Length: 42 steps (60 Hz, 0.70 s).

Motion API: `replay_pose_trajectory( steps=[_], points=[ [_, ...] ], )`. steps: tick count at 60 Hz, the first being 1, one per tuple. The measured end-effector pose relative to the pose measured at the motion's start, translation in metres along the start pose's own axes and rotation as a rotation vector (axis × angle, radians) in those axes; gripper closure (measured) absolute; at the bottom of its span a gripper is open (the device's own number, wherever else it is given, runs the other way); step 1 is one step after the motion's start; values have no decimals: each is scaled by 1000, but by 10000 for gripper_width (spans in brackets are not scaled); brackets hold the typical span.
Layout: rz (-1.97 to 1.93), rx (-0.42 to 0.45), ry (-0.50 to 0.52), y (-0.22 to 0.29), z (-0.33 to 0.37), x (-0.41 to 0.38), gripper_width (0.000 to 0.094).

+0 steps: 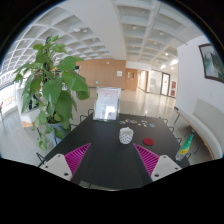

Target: Pour water

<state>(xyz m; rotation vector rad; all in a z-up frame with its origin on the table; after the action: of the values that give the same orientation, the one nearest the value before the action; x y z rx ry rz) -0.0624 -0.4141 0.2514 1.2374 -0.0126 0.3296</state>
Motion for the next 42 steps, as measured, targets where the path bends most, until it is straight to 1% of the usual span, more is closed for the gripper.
replay_pose_trajectory(
  steps=[1,8,9,18,25,34,42],
  points=[
    [-4,-4,-2,6,-10,-17,81],
    [-3,-48,-13,-1,-28,-6,81],
    [0,-56,-17,-11,-25,3,82],
    [-7,-129,-52,-39,-60,58,81],
    [-68,-187,-78,-74,-76,118,84],
    [-91,-226,-179,-129,-100,198,80],
    [-108,-221,-284,-173,-113,267,79]
  ],
)
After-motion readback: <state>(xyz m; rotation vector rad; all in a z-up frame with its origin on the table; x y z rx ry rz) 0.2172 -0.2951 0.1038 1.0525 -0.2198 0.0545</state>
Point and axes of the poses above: the point between the fingertips, and its own axes, seen from behind it with the camera up: x to the right, y up, z backward, against the way the camera looks, the point moved 7 cm from there along z, backward, against the way the camera looks, and after that the axes turned 6 degrees about z, right-handed, at the moved point
